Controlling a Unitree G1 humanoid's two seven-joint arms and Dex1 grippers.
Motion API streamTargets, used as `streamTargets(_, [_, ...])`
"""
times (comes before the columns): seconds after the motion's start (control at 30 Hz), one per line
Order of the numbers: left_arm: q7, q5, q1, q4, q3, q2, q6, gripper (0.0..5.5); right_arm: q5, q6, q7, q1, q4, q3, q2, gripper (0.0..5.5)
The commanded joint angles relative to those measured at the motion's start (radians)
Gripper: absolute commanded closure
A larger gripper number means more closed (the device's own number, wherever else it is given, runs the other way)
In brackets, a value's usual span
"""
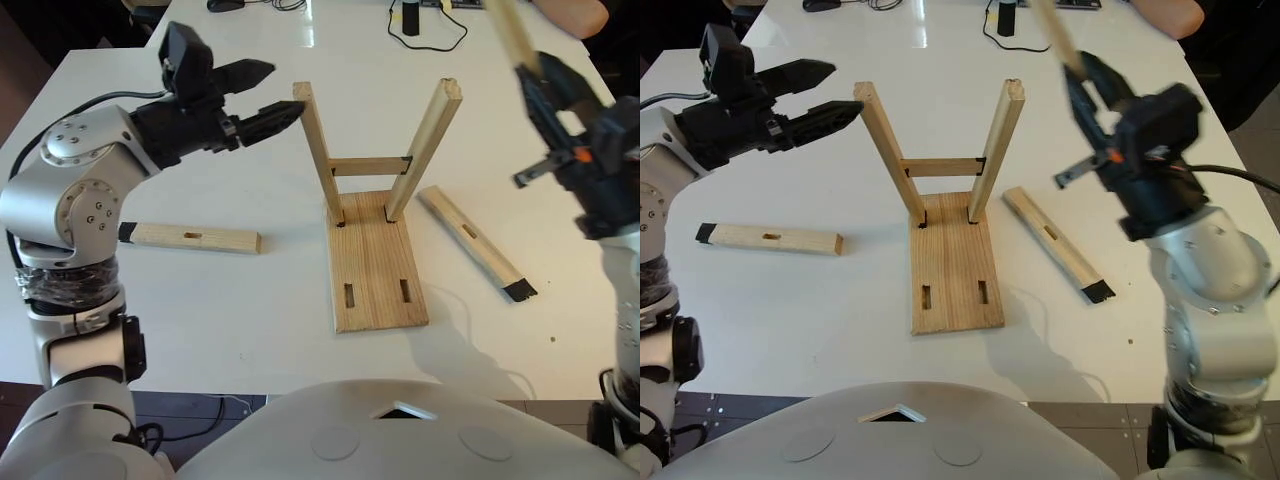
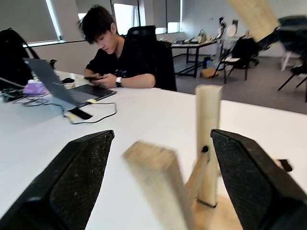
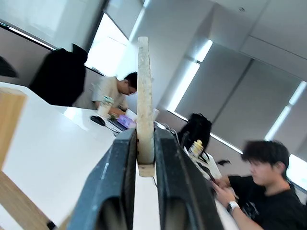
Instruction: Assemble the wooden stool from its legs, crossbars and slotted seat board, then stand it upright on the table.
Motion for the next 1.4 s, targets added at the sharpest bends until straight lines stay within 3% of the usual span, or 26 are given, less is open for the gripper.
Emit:
streamTargets(0.03, [0.118, -0.244, -0.079, -0.028, 0.075, -0.046, 0.141, 1.76, -0.136, -0.050, -0.015, -0.116, 0.029, 0.145, 0.031, 5.11])
streamTargets(0.3, [0.362, -0.573, -0.148, 0.054, 0.153, -0.092, 0.179, 1.76, -0.165, -0.101, -0.010, -0.132, 0.075, 0.214, 0.135, 5.11])
streamTargets(0.7, [0.520, -0.759, -0.183, 0.091, 0.121, -0.112, 0.115, 1.76, -0.142, -0.098, 0.028, -0.080, 0.064, 0.281, 0.205, 5.11])
streamTargets(1.23, [0.418, -0.725, -0.144, 0.063, 0.062, -0.033, 0.118, 3.89, -0.279, -0.174, 0.063, -0.041, 0.115, 0.313, 0.176, 5.11])
streamTargets(1.4, [0.325, -0.650, -0.107, 0.037, 0.038, 0.001, 0.114, 4.20, -0.296, -0.183, 0.070, -0.037, 0.118, 0.309, 0.180, 5.11])
